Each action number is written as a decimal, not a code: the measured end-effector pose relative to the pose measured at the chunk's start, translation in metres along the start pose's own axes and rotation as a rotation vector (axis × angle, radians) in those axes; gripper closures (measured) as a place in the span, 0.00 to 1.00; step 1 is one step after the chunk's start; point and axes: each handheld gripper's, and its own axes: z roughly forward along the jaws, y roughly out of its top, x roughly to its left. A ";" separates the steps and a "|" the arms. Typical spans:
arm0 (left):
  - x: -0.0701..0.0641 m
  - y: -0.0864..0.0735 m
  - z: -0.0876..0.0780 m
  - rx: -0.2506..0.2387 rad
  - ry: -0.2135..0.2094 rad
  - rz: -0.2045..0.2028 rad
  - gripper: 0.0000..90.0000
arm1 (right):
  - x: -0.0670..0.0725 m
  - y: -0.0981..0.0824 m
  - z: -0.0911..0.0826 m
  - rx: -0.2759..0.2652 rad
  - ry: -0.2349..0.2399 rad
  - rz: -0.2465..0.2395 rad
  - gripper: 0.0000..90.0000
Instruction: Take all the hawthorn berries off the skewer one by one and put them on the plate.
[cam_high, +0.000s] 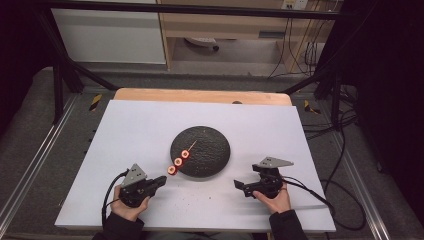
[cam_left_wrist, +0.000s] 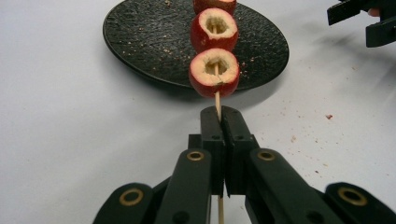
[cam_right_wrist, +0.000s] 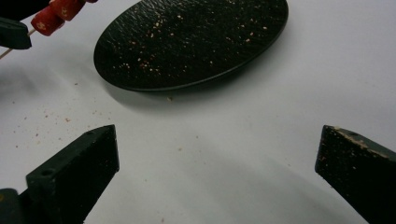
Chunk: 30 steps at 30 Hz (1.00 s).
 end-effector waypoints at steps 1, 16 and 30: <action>0.000 0.000 0.000 -0.001 -0.002 0.000 0.98 | 0.002 0.002 0.001 -0.003 0.001 0.001 0.01; -0.003 0.000 0.000 -0.003 -0.006 0.006 0.98 | 0.033 0.036 0.021 -0.040 0.068 -0.007 0.01; -0.005 0.000 0.001 -0.007 -0.009 0.017 0.98 | 0.062 0.061 0.058 -0.062 0.128 0.024 0.06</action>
